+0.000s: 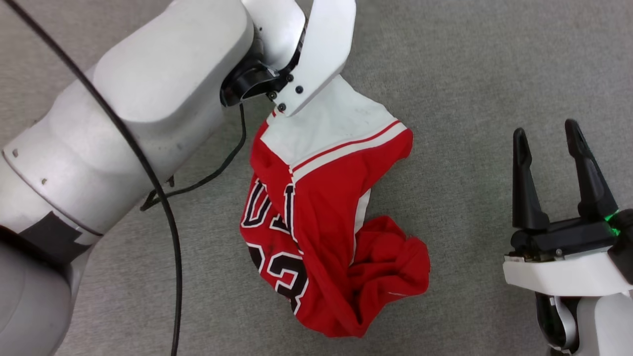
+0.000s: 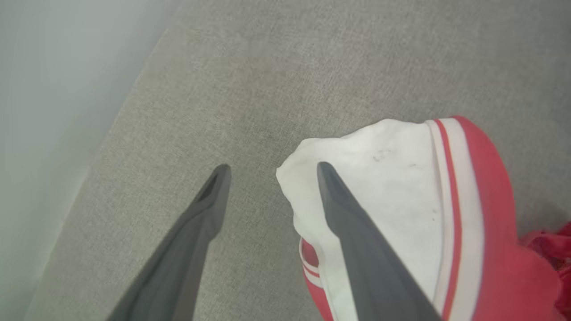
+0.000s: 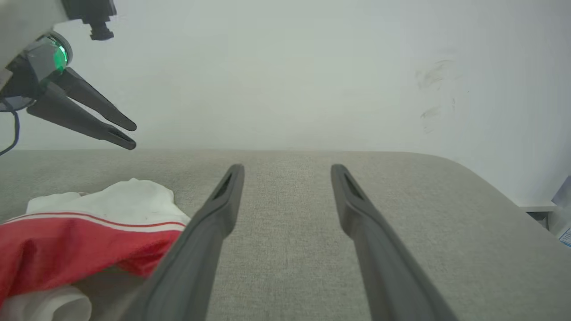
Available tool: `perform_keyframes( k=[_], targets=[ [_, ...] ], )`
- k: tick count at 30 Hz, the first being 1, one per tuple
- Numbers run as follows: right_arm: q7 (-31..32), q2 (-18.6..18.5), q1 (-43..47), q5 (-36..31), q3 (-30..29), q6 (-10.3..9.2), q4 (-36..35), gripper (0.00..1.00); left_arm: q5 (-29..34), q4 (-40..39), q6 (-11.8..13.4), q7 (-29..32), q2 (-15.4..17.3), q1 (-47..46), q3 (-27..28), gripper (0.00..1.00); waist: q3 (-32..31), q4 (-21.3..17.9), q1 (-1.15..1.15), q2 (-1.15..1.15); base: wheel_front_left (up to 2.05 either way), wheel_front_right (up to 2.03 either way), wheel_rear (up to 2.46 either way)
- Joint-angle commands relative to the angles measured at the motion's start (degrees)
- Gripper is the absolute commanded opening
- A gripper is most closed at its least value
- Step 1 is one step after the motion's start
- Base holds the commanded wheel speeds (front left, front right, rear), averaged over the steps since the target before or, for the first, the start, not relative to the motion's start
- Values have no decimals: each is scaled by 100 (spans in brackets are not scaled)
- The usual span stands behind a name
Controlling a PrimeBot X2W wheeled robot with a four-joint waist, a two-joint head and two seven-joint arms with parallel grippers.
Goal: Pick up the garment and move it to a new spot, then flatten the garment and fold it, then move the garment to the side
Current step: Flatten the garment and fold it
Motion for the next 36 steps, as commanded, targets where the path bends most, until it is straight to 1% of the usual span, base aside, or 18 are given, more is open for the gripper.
perform_keyframes(
  k=[1,4,6,10,12,13,14,18,23,25,28,32,36],
  targets=[
    [-12,13,-110,20,12,-3,-21,100,-84,44,6,99,37,-94,-105,100,185,-108,-1,0,0,0,0],
    [-12,12,-189,39,50,-3,-37,100,-399,109,5,403,56,-197,-427,100,354,-175,-1,0,0,0,0],
    [-12,12,-247,52,64,-3,-40,100,-454,105,5,569,87,-203,-572,100,438,-210,-1,0,0,0,0],
    [-12,12,-287,88,90,-3,-26,100,-413,-6,5,837,176,121,-708,100,551,-270,-1,0,0,0,0],
    [-12,12,-315,100,89,-3,-11,100,-212,-137,3,1106,248,361,-754,100,577,-280,-1,0,0,0,0],
    [-12,12,-325,110,88,-4,-4,100,-107,-223,-1,1186,299,476,-779,77,582,-280,-1,0,0,0,0],
    [-12,12,-330,110,89,-4,7,100,-74,-283,-2,1205,352,551,-785,0,578,-274,-1,0,0,0,0],
    [-12,12,-334,55,82,-3,46,100,38,-503,4,831,418,469,-754,0,455,-190,-1,0,0,0,0],
    [-12,12,-143,-50,81,-4,107,100,-1,-604,5,-143,383,191,-702,0,55,44,-1,0,0,0,0],
    [-12,12,-41,-98,76,-4,133,100,-106,-576,5,-583,426,182,-705,0,-141,155,-1,0,0,0,0],
    [-12,12,85,-166,65,-3,156,100,-268,-512,6,-1183,601,205,-697,0,-430,345,-1,0,0,0,0],
    [-12,10,315,-248,30,-4,185,100,-427,-437,5,-1780,944,496,-681,0,-782,621,-1,0,0,0,0],
    [-11,11,485,-306,5,-3,219,100,-602,-370,18,-2157,1428,924,-615,0,-1049,880,-1,0,0,0,0]
  ],
)
